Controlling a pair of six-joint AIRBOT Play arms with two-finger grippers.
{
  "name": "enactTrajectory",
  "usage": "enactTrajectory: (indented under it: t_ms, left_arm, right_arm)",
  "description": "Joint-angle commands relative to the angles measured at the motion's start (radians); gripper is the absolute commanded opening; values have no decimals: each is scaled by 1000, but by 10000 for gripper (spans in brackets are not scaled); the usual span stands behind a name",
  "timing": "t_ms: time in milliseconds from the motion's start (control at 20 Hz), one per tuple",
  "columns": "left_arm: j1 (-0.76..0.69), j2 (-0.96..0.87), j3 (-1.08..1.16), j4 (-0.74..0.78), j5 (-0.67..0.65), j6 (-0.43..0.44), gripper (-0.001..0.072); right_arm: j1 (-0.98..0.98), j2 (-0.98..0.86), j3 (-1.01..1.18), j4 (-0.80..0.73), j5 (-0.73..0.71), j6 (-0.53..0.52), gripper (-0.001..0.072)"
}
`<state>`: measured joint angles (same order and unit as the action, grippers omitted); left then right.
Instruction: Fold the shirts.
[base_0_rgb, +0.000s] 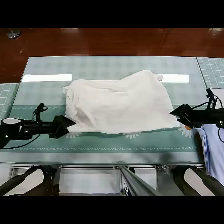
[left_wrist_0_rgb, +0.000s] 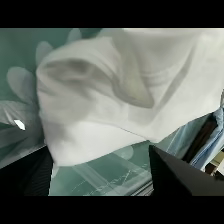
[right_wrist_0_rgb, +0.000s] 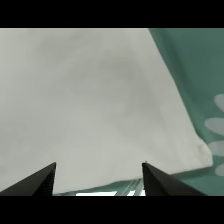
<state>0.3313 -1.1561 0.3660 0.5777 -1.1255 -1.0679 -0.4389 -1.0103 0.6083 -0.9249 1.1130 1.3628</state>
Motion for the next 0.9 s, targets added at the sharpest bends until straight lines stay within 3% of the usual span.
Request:
enactTrajectory:
  t_ms: [0, 50, 350, 550, 750, 850]
  left_arm:
    - [-97, -9, -14, -29, 94, 34, 382]
    - [-108, -9, -14, -44, 103, 36, 20]
    - [-105, -8, -12, -75, 105, 36, 21]
    - [-105, -8, -13, -75, 105, 35, 21]
    - [-105, -8, -13, -77, 105, 35, 21]
    - [-105, -8, -13, -82, 105, 35, 21]
  right_arm:
    - [-19, 8, -17, 47, -40, -5, 615]
    - [-47, 8, -17, 36, -40, 5, 616]
    - [-144, 1, -19, -244, 69, 137, 615]
    - [-143, -71, -18, -204, 81, 108, 616]
    - [-143, -173, -15, 32, -2, 1, 615]
    - [-133, -226, -4, 56, -12, -10, 615]
